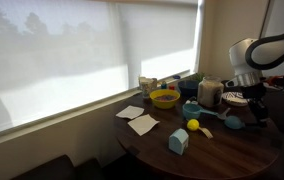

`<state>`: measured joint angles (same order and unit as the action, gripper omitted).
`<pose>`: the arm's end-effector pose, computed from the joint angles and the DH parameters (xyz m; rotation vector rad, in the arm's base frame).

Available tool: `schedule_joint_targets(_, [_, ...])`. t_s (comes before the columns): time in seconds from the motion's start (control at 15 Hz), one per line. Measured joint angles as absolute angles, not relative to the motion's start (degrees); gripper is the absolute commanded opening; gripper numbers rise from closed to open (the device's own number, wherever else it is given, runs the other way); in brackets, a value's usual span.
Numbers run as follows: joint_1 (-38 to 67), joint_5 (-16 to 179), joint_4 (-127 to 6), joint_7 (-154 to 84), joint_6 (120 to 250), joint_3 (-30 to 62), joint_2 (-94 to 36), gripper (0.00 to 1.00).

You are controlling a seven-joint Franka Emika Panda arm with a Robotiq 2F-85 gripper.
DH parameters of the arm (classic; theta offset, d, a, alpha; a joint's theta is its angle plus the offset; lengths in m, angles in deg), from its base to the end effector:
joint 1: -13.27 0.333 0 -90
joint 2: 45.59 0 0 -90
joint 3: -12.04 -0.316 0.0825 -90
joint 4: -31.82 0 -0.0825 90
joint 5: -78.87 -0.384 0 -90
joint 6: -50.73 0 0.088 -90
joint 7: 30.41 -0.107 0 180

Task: Pick up the upside down measuring spoon and put it the right way up on the table

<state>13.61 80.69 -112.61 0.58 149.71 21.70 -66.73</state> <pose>0.3606 -0.0609 0.3800 -2.8496 -0.5990 0.5811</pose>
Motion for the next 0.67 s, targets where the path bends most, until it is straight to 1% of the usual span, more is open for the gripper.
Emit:
schedule_joint_targets(0.27, [13.6,85.0,-112.6,-0.9,149.7,20.2,-66.9,0.06])
schedule_joint_targets(0.67, [14.2,95.8,-112.5,-8.2,149.7,14.2,-70.0,0.06])
